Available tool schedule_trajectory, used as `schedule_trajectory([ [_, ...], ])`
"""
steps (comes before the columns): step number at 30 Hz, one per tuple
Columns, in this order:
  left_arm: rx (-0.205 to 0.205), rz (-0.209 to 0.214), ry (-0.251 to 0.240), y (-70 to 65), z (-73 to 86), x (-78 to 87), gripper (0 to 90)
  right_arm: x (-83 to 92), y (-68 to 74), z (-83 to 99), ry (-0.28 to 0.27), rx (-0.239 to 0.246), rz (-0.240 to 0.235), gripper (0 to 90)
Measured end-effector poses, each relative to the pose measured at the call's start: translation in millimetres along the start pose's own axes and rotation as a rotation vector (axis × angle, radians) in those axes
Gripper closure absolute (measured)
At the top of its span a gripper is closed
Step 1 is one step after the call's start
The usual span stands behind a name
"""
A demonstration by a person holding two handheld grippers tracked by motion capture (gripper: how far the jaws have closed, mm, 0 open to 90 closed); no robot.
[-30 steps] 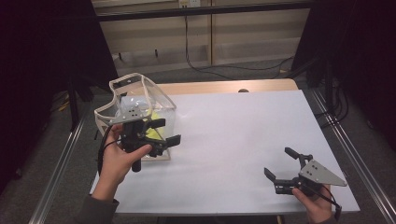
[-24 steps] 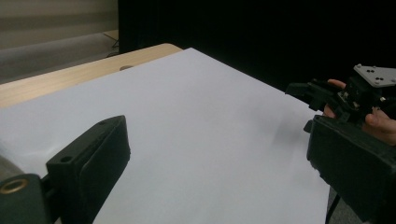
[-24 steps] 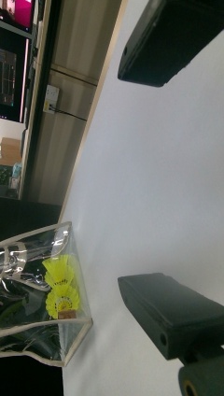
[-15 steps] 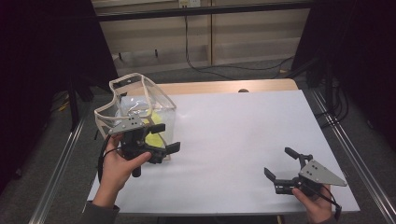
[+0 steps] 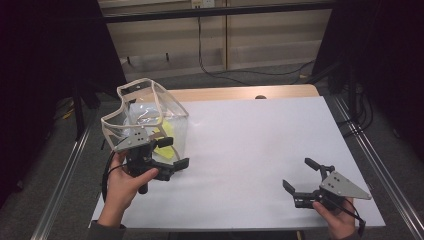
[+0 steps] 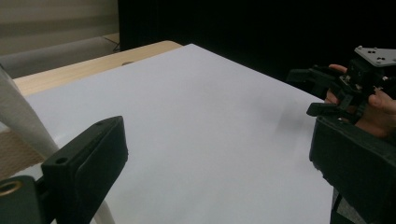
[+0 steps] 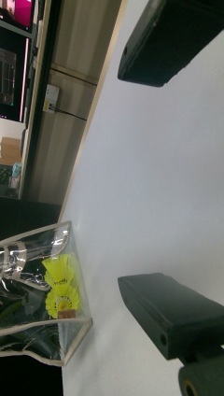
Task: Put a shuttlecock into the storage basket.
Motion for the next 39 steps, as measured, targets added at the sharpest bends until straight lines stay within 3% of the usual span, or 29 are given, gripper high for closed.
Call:
schedule_trajectory([
  [39, 0.011, -0.027, -0.011, 9.3, 30.0, 8.2, 3.7, 0.2, -0.2, -0.3, -0.003, 0.004, -0.002, 2.7],
])
Point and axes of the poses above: each handheld gripper's, and its own axes: x roughly backward along the jaws, z roughly out of its underside, y roughly to its left, the point moved 4 cm from there along -x, roughly forward along the jaws, and after that the axes turned 3 degrees about x, right-handed, at the moved point
